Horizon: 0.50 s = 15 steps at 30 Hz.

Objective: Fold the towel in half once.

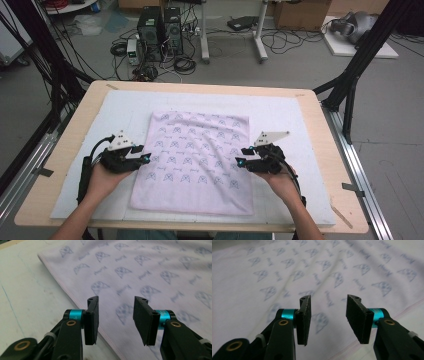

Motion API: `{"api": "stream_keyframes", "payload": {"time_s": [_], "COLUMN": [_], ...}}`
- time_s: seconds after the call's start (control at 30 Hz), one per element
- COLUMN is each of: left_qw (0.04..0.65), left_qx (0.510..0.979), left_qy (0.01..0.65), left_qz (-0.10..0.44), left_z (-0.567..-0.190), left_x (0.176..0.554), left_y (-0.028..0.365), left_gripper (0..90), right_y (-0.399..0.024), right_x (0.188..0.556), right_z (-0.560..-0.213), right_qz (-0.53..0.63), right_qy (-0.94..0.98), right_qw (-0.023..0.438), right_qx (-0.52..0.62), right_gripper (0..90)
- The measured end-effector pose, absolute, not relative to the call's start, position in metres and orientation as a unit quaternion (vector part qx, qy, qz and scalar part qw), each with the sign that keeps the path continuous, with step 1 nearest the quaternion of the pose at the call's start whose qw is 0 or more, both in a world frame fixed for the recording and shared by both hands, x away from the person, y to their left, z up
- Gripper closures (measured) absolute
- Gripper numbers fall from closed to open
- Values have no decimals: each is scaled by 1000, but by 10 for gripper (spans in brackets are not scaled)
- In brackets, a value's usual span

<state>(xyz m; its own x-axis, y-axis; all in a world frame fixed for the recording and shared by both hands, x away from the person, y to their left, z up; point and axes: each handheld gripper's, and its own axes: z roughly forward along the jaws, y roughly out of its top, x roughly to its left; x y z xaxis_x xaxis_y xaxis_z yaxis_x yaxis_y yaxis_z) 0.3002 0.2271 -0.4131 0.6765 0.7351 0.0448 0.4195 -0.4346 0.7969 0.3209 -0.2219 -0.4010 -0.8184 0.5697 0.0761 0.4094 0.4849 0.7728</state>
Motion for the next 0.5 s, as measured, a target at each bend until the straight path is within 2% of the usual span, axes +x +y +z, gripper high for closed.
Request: {"api": "stream_keyframes", "payload": {"time_s": [0.2, 0.37, 0.5], "left_qw": [424, 437, 435], "left_qx": [823, 830, 840], "left_qy": [333, 311, 294], "left_qz": [179, 154, 139], "left_z": [-421, -429, -435], "left_x": [257, 233, 217], "left_y": [230, 235, 239], "left_gripper": [546, 561, 637], "right_y": [-223, -226, -231], "right_x": [280, 255, 240], "right_z": [-403, -415, -428], "right_qz": [433, 422, 419], "right_qy": [862, 875, 879], "right_qw": [78, 55, 41], "right_qx": [252, 230, 223], "right_gripper": [551, 703, 714]}}
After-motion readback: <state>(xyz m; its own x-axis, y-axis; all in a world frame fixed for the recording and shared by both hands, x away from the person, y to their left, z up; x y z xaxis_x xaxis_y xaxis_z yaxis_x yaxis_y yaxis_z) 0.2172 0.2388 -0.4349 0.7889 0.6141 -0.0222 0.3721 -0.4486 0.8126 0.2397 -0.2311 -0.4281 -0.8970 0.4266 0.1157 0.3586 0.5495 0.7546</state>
